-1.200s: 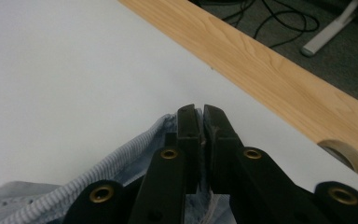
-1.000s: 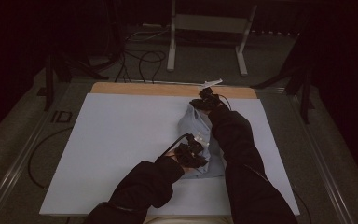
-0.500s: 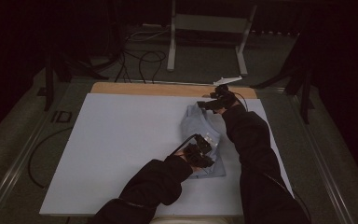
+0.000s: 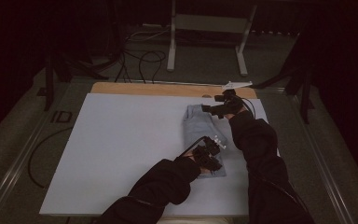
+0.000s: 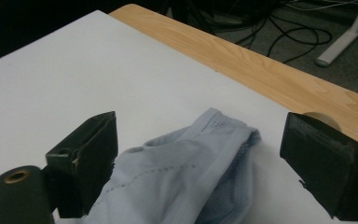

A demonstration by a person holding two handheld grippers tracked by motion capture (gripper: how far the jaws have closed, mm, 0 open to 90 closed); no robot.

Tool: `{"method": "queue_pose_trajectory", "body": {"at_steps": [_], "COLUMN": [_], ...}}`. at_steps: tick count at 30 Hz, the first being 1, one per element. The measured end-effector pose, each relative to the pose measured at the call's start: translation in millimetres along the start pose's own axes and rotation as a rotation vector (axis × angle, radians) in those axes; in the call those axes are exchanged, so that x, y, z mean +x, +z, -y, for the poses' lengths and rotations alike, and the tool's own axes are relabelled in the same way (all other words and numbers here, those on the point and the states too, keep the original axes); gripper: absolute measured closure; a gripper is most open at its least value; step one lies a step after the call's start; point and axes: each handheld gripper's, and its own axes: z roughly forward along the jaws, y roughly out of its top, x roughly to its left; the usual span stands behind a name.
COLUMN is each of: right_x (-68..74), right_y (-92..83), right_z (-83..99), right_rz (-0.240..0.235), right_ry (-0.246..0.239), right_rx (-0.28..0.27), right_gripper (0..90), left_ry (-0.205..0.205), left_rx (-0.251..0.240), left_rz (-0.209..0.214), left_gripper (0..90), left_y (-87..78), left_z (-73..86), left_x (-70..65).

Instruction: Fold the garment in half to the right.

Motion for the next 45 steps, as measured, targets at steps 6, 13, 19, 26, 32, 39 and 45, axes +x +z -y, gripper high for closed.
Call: {"method": "queue_pose_trajectory", "body": {"at_steps": [6,13,19,26,32,39,45], "right_x": [2.6,6.0,9.7,14.1,17.5,22.4,28.2], "right_y": [-3.0,-5.9,-6.7,-3.4,-0.4,-0.5,-2.9], "right_z": [3.8,3.8,2.8,3.8,5.2,6.7,6.8], "right_rz": [-0.002,-0.007,-0.012,-0.017,-0.021,-0.03,-0.033], "right_ry": [-0.002,-0.01,-0.012,-0.021,-0.024,-0.03,-0.035], "right_rx": [-0.013,-0.02,-0.026,-0.02,-0.017,-0.02,-0.02], "right_gripper": [9.9,9.8,9.8,9.8,9.8,9.8,9.8], "left_ry": [0.046,0.061,0.064,0.055,0.061,0.076,0.105], "left_rx": [-0.006,-0.017,-0.033,-0.056,-0.08,-0.125,-0.147], "left_rz": [-0.014,-0.028,-0.052,-0.055,-0.036,-0.057,-0.07], "left_gripper": [51.3,38.4,26.0,15.0,2.0,0.0,0.0], "left_y": [-1.9,-11.4,-23.5,-36.1,-49.4,-67.0,-80.7], "left_z": [-3.1,-1.8,-1.2,0.9,3.5,10.2,17.6], "left_x": [-8.0,-11.2,-11.7,-6.9,-2.4,6.7,14.4]}}
